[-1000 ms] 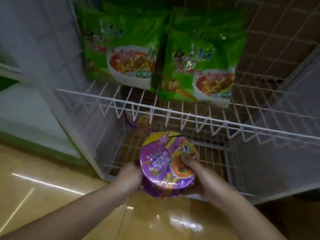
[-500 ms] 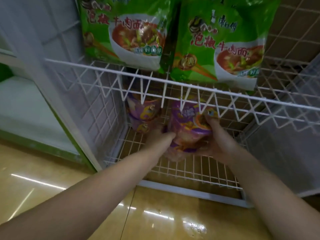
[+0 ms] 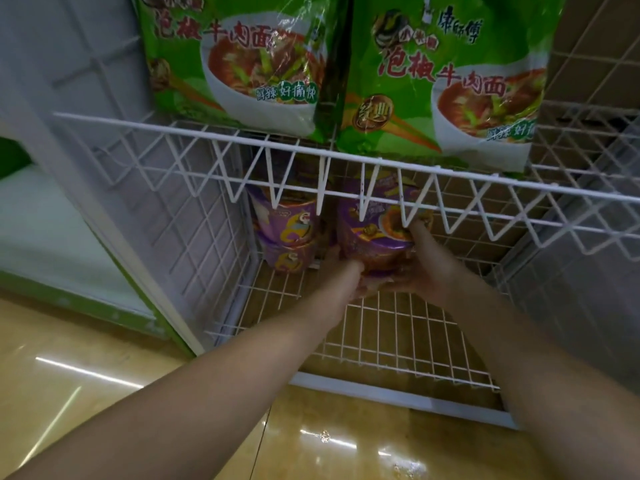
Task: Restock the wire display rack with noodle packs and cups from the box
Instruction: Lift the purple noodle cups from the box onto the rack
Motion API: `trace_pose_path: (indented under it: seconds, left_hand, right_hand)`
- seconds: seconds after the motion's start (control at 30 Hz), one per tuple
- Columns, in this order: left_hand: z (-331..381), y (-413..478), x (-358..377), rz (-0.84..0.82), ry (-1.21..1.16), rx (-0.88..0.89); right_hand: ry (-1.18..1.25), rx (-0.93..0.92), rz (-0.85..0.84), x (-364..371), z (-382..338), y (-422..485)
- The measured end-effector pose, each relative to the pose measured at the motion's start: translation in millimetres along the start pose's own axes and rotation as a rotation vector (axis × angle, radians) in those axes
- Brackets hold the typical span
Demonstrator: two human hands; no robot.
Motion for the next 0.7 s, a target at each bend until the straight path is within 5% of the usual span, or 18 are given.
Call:
trace_pose_path:
  seconds: [0.53,0.7]
  left_hand:
    - [16,6,8,0.002,0.115,0.109]
    - [14,4,-1,0.002,0.197,0.097]
  right_hand:
    - [-0.09,0.08,-0.005,6,-5,10]
    - [-0.011,-0.042,0.092,-19,4,9]
Point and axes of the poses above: each hand's wrist, its own y-axis towards the middle knuckle, its own x-axis out of the palm, z = x × y, the point moved 10 cm from there along y, towards the middle knuckle, and after that the axes turned 13 degrees about z, right-handed, at the moved point
